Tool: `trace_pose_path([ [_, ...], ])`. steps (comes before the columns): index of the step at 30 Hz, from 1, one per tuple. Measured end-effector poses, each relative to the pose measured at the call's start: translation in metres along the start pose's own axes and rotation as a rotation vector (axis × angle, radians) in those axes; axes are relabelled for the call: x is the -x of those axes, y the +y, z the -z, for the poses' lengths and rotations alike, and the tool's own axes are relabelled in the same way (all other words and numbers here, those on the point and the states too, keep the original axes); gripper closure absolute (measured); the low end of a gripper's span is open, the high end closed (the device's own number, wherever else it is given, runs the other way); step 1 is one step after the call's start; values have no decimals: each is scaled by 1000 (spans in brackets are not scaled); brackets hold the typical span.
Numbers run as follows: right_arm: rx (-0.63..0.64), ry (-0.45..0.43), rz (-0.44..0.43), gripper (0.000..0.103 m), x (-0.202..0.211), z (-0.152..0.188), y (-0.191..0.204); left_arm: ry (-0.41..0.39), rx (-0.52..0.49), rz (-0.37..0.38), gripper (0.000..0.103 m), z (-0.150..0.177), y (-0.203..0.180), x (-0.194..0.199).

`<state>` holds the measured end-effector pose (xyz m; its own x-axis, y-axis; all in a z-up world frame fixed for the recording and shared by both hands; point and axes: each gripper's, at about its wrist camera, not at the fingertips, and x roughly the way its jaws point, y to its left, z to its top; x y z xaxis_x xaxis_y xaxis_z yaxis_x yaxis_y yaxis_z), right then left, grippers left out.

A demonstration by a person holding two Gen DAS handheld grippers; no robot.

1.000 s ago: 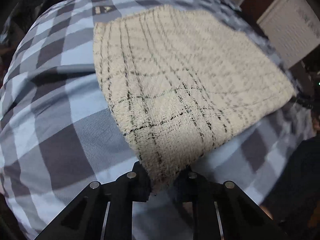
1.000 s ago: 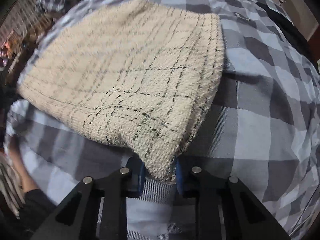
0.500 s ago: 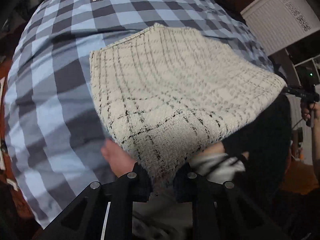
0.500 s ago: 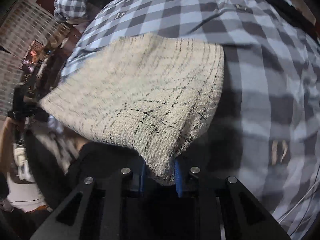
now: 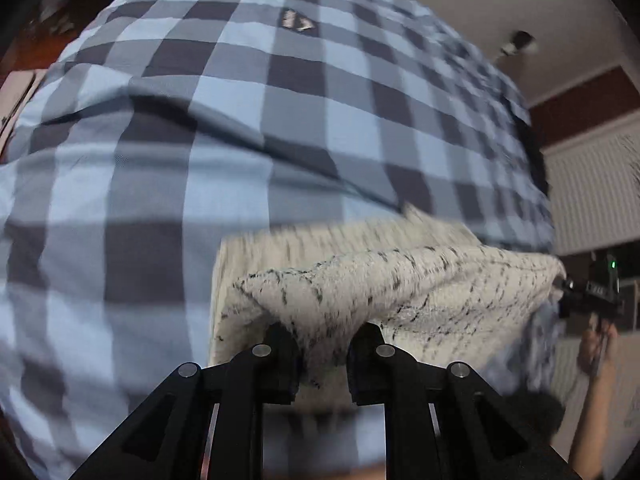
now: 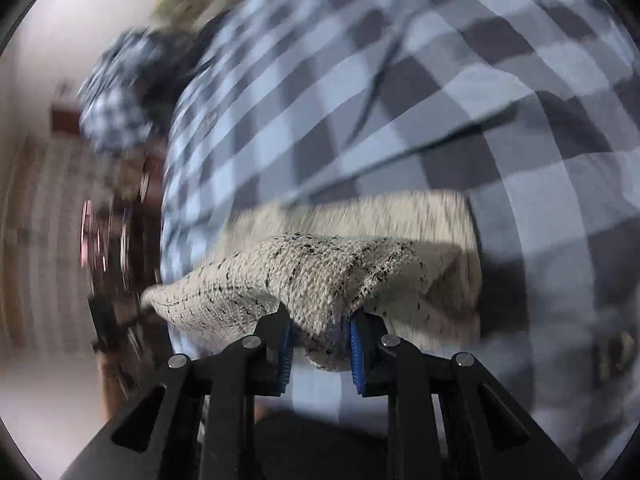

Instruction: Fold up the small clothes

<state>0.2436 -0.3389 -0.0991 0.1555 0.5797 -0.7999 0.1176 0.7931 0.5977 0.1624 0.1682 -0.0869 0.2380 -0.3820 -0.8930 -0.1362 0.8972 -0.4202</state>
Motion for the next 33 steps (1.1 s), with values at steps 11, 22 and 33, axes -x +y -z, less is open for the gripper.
trace_pose_path([
  [11, -389, -182, -44, 38, -81, -37, -70, -186, -80, -447, 8, -19, 22, -45],
  [22, 106, -611, 395, 1, -20, 51, 89, -161, -233, -201, 5, 26, -87, -27],
  [33, 370, -111, 530, 1, -147, 42, 92, -82, -193, -425, 0, 39, -48, -86],
])
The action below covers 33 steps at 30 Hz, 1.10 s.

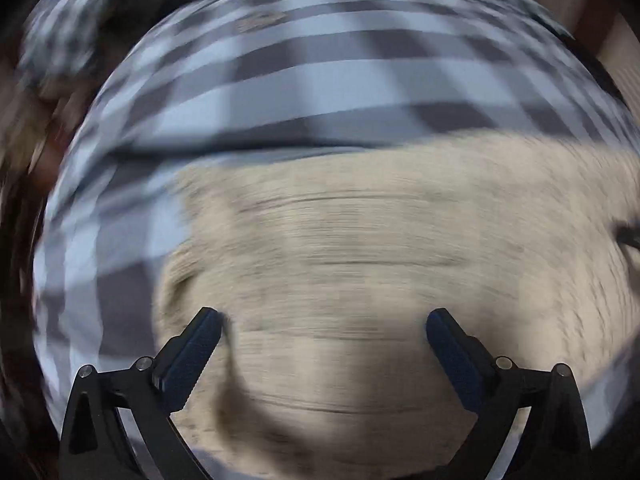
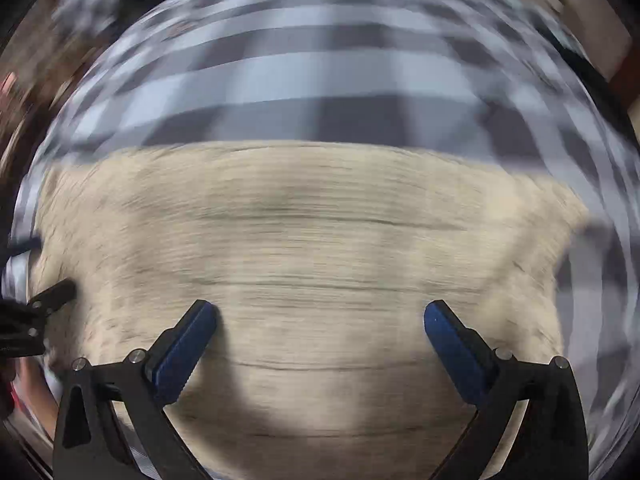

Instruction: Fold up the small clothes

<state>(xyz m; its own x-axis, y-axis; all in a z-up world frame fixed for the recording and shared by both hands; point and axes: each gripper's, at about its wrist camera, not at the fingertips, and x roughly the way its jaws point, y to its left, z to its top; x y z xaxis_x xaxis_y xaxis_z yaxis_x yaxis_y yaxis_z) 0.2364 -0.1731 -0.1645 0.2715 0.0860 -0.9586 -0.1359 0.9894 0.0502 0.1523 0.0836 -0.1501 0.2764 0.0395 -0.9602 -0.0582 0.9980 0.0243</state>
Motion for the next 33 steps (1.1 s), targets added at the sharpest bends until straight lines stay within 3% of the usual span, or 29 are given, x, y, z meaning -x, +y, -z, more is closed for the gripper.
trace_pose_path([
  [2, -185, 21, 68, 2, 5, 4, -51, 58, 196, 63, 0, 2, 44, -8],
  [4, -304, 73, 318, 1, 7, 16, -94, 112, 291, 165, 0, 6, 64, -17],
  [5, -369, 86, 337, 1, 10, 24, -115, 133, 324, 180, 0, 7, 72, -18],
  [6, -472, 105, 201, 1, 12, 33, -138, 129, 327, 159, 0, 7, 74, -14],
  [7, -520, 127, 146, 1, 11, 38, -149, 119, 315, 108, 0, 6, 75, -9],
  [8, -549, 139, 148, 1, 13, 43, -156, 104, 299, 32, 0, 5, 76, -3],
  [10, -512, 99, 337, 1, 29, 44, -154, 41, 262, -160, 0, 3, 80, 16],
  [12, -467, 43, 458, 1, 45, 41, -147, -16, 263, -342, 0, 0, 86, 32],
  [14, -439, -38, 640, 1, 66, 37, -140, -90, 278, -454, 0, -4, 89, 46],
  [15, -413, -113, 698, 1, 78, 34, -133, -118, 285, -448, 0, -6, 88, 51],
  [17, -385, -216, 683, 1, 84, 24, -116, -204, 308, -318, 0, -11, 82, 63],
  [20, -307, -363, 351, 1, 81, 10, -82, -271, 256, -45, 0, -17, 56, 62],
  [21, -262, -378, 221, 1, 71, 2, -69, -262, 238, 24, 0, -22, 45, 57],
  [23, -181, -359, 43, 1, 53, -11, -47, -173, 183, 228, 0, -25, 24, 33],
  [24, -137, -336, -22, 1, 41, -20, -34, -129, 159, 247, 0, -24, 16, 21],
  [25, -101, -291, -61, 1, 27, -22, -26, -106, 134, 181, 0, -22, 12, 12],
  [28, -52, -108, -34, 1, -17, -27, -21, -63, 78, -17, 0, -15, 17, -7],
  [30, -108, -101, -29, 1, -21, -25, -40, -37, 170, 54, 0, -14, 40, -11],
  [31, -149, -110, 33, 1, -14, -25, -50, -9, 259, 107, 0, -12, 54, -14],
  [32, -205, -119, 163, 1, -9, -24, -66, 11, 338, 134, 0, -8, 67, -16],
  [33, -250, -118, 261, 1, -5, -21, -79, 13, 366, 125, 0, -8, 75, -17],
])
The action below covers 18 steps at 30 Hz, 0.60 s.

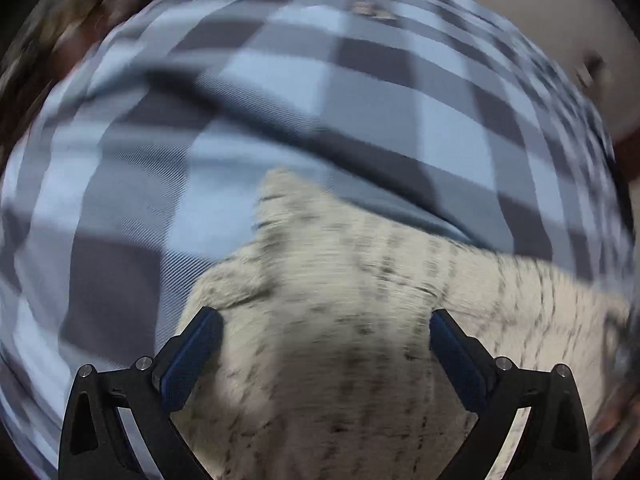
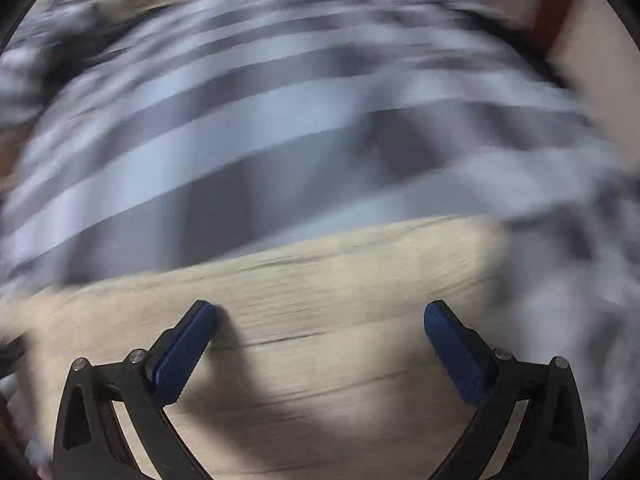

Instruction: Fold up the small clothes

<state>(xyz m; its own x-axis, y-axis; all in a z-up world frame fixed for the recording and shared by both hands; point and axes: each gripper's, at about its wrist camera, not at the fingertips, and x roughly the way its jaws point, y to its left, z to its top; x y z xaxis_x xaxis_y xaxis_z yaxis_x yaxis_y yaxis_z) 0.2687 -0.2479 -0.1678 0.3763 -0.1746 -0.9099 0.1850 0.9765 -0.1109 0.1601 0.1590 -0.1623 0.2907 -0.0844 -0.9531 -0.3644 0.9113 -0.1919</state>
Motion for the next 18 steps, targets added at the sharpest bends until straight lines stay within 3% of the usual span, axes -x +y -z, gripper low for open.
trace_pose_path([
  [1, -52, 14, 111, 1, -2, -1, -19, -12, 25, -55, 0, -2, 8, 3],
  [2, -121, 48, 140, 1, -9, -1, -40, -37, 32, -159, 0, -4, 16, 9],
  [4, -319, 124, -19, 1, -21, 5, -84, -77, 42, -236, 0, -6, 27, 19],
  [5, -397, 146, -50, 1, -22, 11, -99, -91, 53, -280, 0, -6, 32, 26],
  [6, -416, 141, -27, 1, -18, 13, -105, -103, 60, -295, 0, -6, 36, 30],
  [7, -407, 125, 25, 1, -12, 15, -107, -121, 70, -347, 0, -4, 38, 37],
  [8, -375, 93, 165, 1, -1, 15, -108, -152, 72, -453, 0, -2, 40, 46],
  [10, -326, 40, 451, 1, 17, 15, -109, -191, 60, -502, 0, 0, 40, 54],
  [11, -330, 17, 534, 1, 25, 16, -117, -202, 54, -479, 0, -1, 40, 57],
  [12, -349, 9, 522, 1, 28, 16, -120, -204, 49, -441, 0, -1, 37, 61],
  [13, -388, 13, 439, 1, 33, 19, -130, -202, 41, -387, 0, 0, 33, 65],
  [14, -423, 39, 311, 1, 32, 24, -137, -197, 23, -311, 0, 4, 26, 71],
  [18, -456, 175, -111, 1, 12, 35, -120, -127, -114, -173, 0, 25, -12, 74],
])
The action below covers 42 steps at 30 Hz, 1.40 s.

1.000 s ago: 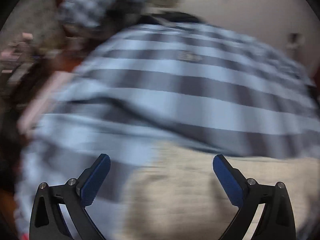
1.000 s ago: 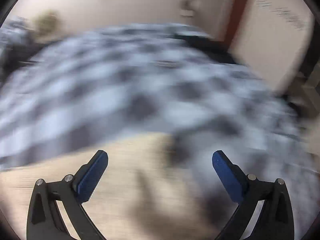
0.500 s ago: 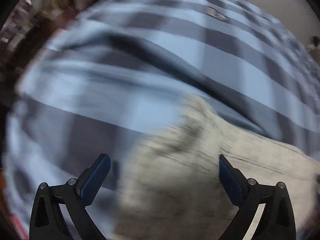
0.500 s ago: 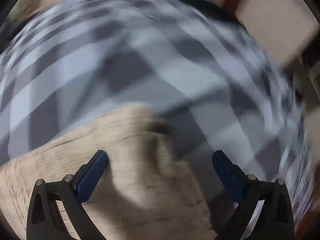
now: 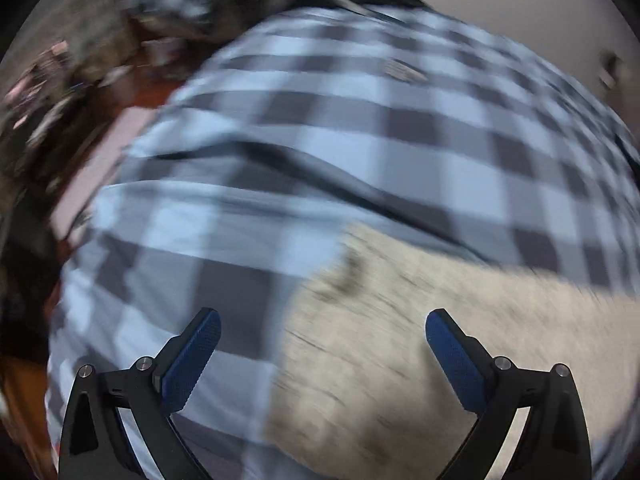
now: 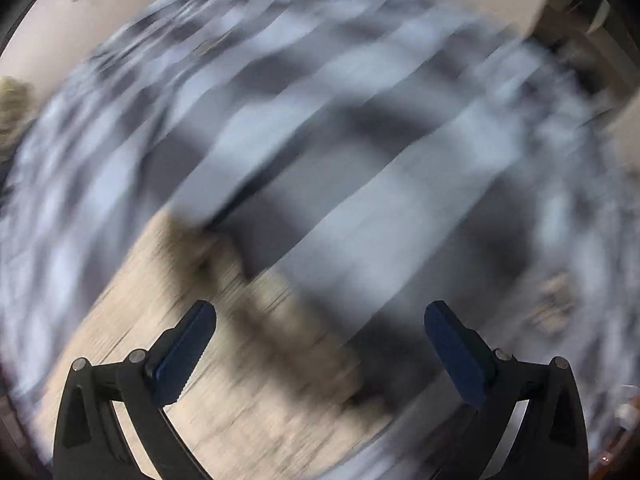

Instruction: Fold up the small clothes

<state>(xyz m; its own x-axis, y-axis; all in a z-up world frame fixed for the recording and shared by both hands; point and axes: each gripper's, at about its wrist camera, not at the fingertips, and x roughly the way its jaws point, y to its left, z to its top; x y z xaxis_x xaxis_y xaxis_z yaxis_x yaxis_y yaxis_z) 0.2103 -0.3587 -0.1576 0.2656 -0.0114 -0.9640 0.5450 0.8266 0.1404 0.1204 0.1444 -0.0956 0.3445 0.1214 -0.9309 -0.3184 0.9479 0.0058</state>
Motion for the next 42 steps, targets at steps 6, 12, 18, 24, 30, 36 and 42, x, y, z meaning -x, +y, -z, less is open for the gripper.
trace_pose_path([
  [6, 25, 127, -112, 1, -2, 35, 4, 123, -252, 38, 0, 27, -55, -15],
  [12, -15, 96, 197, 1, -9, 27, -11, 126, -273, -115, 0, 34, -42, -24],
  [18, -291, 14, 69, 1, 30, 36, -66, -48, -237, -281, 0, 30, -23, 26],
  [24, -222, 273, -308, 1, 6, 66, -49, -20, -175, 41, 0, 41, -33, 51],
  [30, -82, 244, -264, 1, 0, 64, -9, -24, -183, 66, 0, 41, -47, 51],
  [36, -292, 384, -421, 8, -49, 69, -7, 48, -99, 129, 0, 37, -35, 32],
  [42, -365, 370, -451, 32, -61, 72, -10, 61, -68, 154, 0, 34, -36, 28],
])
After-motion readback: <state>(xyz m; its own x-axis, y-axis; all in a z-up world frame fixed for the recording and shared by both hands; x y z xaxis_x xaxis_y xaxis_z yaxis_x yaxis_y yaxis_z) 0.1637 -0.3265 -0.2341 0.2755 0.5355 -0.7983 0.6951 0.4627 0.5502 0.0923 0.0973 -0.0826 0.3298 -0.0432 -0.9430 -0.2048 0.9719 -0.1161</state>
